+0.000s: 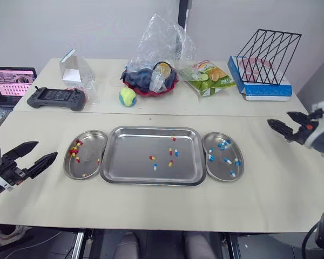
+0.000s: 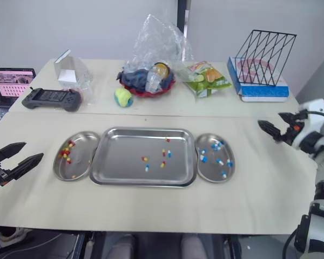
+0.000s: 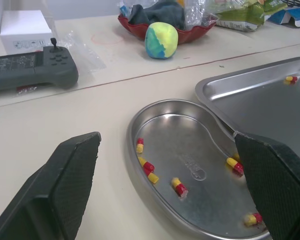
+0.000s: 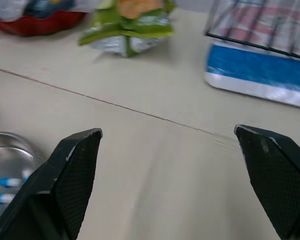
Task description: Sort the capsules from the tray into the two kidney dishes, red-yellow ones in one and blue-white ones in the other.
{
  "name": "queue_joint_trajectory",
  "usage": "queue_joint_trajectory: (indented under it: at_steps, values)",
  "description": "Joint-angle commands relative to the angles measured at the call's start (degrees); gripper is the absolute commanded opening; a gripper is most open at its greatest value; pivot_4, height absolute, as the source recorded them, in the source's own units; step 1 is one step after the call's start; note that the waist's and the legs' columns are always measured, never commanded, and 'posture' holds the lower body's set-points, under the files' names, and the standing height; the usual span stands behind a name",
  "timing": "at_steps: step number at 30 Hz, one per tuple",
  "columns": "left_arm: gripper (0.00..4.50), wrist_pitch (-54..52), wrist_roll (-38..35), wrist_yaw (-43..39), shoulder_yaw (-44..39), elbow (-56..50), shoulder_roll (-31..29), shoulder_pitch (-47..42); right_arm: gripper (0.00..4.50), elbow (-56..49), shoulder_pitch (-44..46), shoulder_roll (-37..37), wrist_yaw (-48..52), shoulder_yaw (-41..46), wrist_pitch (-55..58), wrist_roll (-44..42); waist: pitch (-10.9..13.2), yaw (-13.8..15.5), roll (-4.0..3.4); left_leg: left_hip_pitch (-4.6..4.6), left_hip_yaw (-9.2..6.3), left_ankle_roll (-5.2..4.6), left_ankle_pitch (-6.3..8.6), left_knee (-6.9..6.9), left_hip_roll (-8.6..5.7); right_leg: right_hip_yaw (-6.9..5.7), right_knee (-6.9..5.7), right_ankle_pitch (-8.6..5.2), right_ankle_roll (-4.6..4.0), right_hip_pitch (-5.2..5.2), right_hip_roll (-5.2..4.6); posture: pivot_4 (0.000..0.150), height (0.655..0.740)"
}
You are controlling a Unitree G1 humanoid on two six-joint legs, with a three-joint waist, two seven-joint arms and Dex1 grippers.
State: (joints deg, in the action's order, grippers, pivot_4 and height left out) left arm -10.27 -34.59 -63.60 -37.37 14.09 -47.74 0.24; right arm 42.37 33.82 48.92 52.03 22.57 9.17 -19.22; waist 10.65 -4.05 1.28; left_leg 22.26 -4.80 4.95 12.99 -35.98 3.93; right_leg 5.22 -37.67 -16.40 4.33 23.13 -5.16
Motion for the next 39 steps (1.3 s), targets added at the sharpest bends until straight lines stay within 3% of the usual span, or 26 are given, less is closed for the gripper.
queue_joint_trajectory:
  at_steps: [1, 20, 29, 34, 39]
  values:
    - [4.5, 1.74, 0.08, 0.37, -2.4, 1.47, -1.82, -1.01, 4.47, 1.33, -0.77, -0.14, -2.06, 4.11, -3.72, -2.13, 0.0, -0.21, 0.0, -0.01, 0.01, 0.0, 0.0, 0.0, 0.0, 0.01, -0.01, 0.0, 0.0, 0.0, 0.0, 0.15, 0.738]
    - [4.5, 2.4, 1.97, -0.75, 0.04, 4.2, -2.91, -3.76, 4.47, -2.44, -1.69, -1.39, -0.4, 2.8, -0.67, -3.09, 0.0, -0.12, -0.02, -0.04, 0.04, 0.01, -0.01, -0.02, 0.0, 0.05, -0.06, 0.0, 0.0, -0.02, 0.0, 0.15, 0.738]
    - [4.5, -0.4, 2.3, -2.33, 4.4, 0.05, -5.33, -7.19, 4.47, -14.7, -7.88, -0.7, 7.82, 4.74, 11.67, -11.19, 0.0, 0.23, -0.02, -0.01, 0.03, 0.02, -0.01, -0.05, 0.0, 0.02, -0.06, 0.0, 0.01, -0.04, -0.01, 0.15, 0.738]
    - [4.5, -2.85, 3.38, -5.1, 12.91, 0.18, -7.24, -19.4, 4.47, -29.61, -18.85, 1.89, 14.6, 6.03, 22.22, -18.62, 0.01, 1.34, -0.03, 0.01, -0.03, 0.02, -0.01, -0.11, -0.01, -0.04, -0.17, -0.01, 0.03, -0.05, 0.0, 0.15, 0.738]
    - [4.5, 0.03, 10.04, -8.95, 24.32, 5.74, -5.98, -31.43, 4.47, -41.6, -27.23, 2.17, 12.77, 10.41, 25.29, -21.73, -0.01, 1.43, -0.06, -0.03, -0.02, 0.02, -0.01, -0.28, -0.05, 0.01, -0.2, -0.01, 0.04, -0.14, 0.0, 0.15, 0.738]
